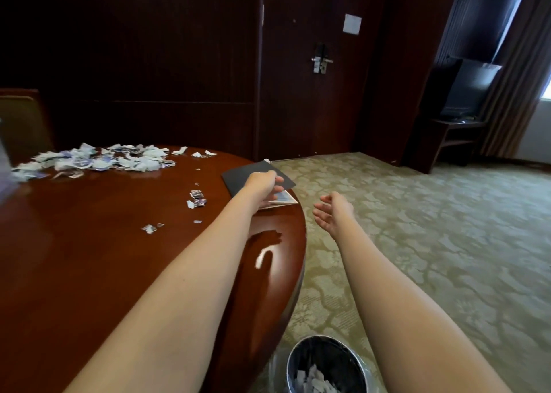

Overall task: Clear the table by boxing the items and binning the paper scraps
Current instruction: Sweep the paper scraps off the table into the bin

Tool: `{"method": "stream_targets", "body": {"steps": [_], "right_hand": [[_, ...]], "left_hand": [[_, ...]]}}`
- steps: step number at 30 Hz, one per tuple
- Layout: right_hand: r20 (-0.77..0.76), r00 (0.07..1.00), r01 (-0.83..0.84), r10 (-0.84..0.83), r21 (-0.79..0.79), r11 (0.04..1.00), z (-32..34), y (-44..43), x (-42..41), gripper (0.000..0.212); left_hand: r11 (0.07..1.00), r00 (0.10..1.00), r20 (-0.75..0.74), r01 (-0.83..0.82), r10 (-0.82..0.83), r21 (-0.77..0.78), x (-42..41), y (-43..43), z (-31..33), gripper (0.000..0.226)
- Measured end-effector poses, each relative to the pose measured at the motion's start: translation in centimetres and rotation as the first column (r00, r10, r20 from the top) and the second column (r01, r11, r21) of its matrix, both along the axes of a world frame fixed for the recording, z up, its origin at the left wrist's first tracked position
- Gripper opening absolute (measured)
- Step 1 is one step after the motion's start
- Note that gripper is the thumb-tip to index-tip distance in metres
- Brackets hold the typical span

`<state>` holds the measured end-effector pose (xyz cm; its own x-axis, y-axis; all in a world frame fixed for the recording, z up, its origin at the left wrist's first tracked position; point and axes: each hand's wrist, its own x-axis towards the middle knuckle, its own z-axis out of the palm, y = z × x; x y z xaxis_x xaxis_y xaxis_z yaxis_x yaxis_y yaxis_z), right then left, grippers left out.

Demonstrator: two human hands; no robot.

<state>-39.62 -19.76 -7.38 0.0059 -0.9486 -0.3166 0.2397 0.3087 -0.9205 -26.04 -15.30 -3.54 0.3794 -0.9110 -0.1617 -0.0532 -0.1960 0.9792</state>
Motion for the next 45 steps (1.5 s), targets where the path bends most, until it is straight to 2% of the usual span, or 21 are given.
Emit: {"method": "stream_targets", "body": {"steps": [6, 10, 13, 15, 17, 21, 23, 25, 28, 31, 34, 38, 42, 44, 45], "right_hand": [[-0.103, 0.983, -0.169, 0.155, -0.146, 0.975, 2.4, 1.2, 6.3, 0.022], [-0.162, 0.936, -0.336, 0.312, -0.15, 0.93, 2.6, 2.1, 10.9, 0.02], [-0.364, 0.848, -0.479, 0.384, -0.217, 0.851, 0.7, 2.5, 14.6, 0.016], [-0.597, 0.708, -0.614, 0.378, -0.256, 0.746, -0.6, 2.6, 16.5, 0.029], [-0.725, 0.59, -0.693, 0.355, -0.228, 0.684, -1.2, 2.7, 18.0, 0.039], [-0.814, 0.505, -0.742, 0.287, -0.24, 0.626, -1.9, 1.5, 21.0, 0.045], [-0.859, 0.454, -0.773, 0.238, -0.246, 0.584, -2.4, 0.6, 22.4, 0.045], [-0.877, 0.442, -0.783, 0.187, -0.276, 0.558, -2.9, -0.6, 23.9, 0.044], [-0.913, 0.384, -0.821, 0.136, -0.271, 0.502, -3.5, -2.5, 26.2, 0.046], [-0.956, 0.281, -0.885, 0.089, -0.222, 0.408, -3.7, -4.4, 28.7, 0.048], [-0.96, 0.268, -0.926, 0.077, -0.234, 0.295, -3.7, -5.9, 31.5, 0.051], [-0.951, 0.31, -0.933, -0.01, -0.306, 0.188, -3.4, -8.0, 35.7, 0.052], [-0.904, 0.395, -0.891, -0.161, -0.42, 0.171, -3.4, -10.5, 39.8, 0.047], [-0.913, 0.372, -0.894, -0.169, -0.402, 0.198, -3.4, -11.6, 41.5, 0.049], [-0.934, 0.327, -0.913, -0.145, -0.352, 0.207, -3.5, -12.0, 42.3, 0.051]], "left_hand": [[0.977, 0.961, 0.187, -0.19, 0.205, -0.094, 7.4, 1.8, -0.1, 0.028], [0.96, 0.906, 0.32, -0.25, 0.277, -0.124, 12.5, 3.4, -0.3, 0.031], [0.946, 0.858, 0.398, -0.308, 0.323, -0.104, 15.8, 4.6, -0.8, 0.032], [0.94, 0.81, 0.49, -0.334, 0.322, -0.066, 17.8, 5.4, -1.5, 0.034], [0.933, 0.782, 0.541, -0.361, 0.309, -0.012, 19.7, 6.1, -2.4, 0.034], [0.891, 0.786, 0.491, -0.452, 0.375, 0.045, 22.7, 7.0, -4.3, 0.026], [0.823, 0.741, 0.414, -0.566, 0.529, -0.039, 23.9, 7.1, -5.6, 0.03], [0.769, 0.684, 0.383, -0.626, 0.621, -0.129, 24.7, 7.0, -6.2, 0.033], [0.81, 0.691, 0.447, -0.565, 0.568, -0.157, 26.3, 5.9, -6.5, 0.033], [0.832, 0.679, 0.513, -0.538, 0.525, -0.14, 28.2, 4.4, -6.6, 0.033], [0.842, 0.649, 0.586, -0.529, 0.485, -0.111, 30.6, 2.7, -6.8, 0.035], [0.79, 0.575, 0.616, -0.598, 0.538, -0.132, 34.0, 1.3, -7.2, 0.036], [0.738, 0.5, 0.666, -0.665, 0.553, -0.114, 36.7, 1.0, -7.6, 0.039], [0.724, 0.442, 0.748, -0.686, 0.494, -0.073, 38.0, 1.3, -7.7, 0.042], [0.718, 0.409, 0.794, -0.695, 0.449, -0.048, 38.8, 1.5, -7.7, 0.044]]}}
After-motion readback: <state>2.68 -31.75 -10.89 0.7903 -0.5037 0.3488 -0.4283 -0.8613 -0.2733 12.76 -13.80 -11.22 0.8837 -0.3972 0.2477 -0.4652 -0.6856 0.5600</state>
